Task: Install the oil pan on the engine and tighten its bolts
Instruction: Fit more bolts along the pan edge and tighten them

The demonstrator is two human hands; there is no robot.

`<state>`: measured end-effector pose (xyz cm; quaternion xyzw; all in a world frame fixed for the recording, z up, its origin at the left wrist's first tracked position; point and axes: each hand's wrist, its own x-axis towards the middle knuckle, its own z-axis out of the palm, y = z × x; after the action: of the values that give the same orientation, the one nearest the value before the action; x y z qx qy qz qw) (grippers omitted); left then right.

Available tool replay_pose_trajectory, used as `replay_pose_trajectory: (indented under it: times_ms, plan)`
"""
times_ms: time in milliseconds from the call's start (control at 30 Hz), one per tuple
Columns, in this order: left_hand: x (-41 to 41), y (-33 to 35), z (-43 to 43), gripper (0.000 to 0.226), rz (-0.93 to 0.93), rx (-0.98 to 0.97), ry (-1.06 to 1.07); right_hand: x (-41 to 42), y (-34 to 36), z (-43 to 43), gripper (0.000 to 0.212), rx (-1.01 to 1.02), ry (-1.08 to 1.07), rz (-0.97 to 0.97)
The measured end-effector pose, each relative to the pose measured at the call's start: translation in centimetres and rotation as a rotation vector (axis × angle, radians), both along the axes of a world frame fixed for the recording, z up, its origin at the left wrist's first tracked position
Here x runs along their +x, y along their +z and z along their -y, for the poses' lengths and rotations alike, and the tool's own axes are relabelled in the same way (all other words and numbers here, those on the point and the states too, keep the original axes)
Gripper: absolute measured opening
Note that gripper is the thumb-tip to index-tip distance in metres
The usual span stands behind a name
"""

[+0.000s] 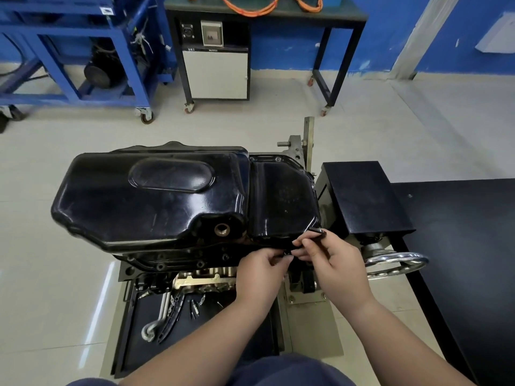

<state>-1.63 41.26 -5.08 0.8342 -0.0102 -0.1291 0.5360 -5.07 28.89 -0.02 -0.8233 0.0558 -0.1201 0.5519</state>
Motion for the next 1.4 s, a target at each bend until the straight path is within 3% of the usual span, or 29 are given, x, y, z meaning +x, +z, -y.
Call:
replay_pose_trajectory:
  times_ms: [167,433,600,800,1000,1233,1400]
  plan:
    - [0.1,-0.3,0.2,0.011,0.068,0.044,0.034,0.3,0.1,1.0,0.040,-0.030,0.102,-0.040]
    - [-0.6,-0.8,0.9,0.012,0.101,0.051,0.157,2.2,0.2,2.1,0.015,-0.241,0.266,0.078]
    - [-0.8,-0.9,1.3,0.016,0.115,0.090,0.216,3.0,0.1,2.4,0.004,-0.229,0.315,0.100]
    - [-1.0,-0.8,1.9,0.021,0.149,0.182,0.228,3.6,0.2,2.4,0.024,-0.218,0.339,0.087]
    - [-0.8,-0.8,1.6,0.021,0.205,0.306,0.187,3.5,0.4,2.7,0.007,-0.134,0.368,0.015]
    - [-0.7,-0.8,1.2,0.018,0.297,0.283,0.163,2.9,0.7,3.3,0.022,-0.169,0.457,-0.033]
    - [-1.0,-1.0,1.0,0.015,0.275,0.233,0.159,3.0,0.7,2.7,0.018,-0.225,0.444,0.031]
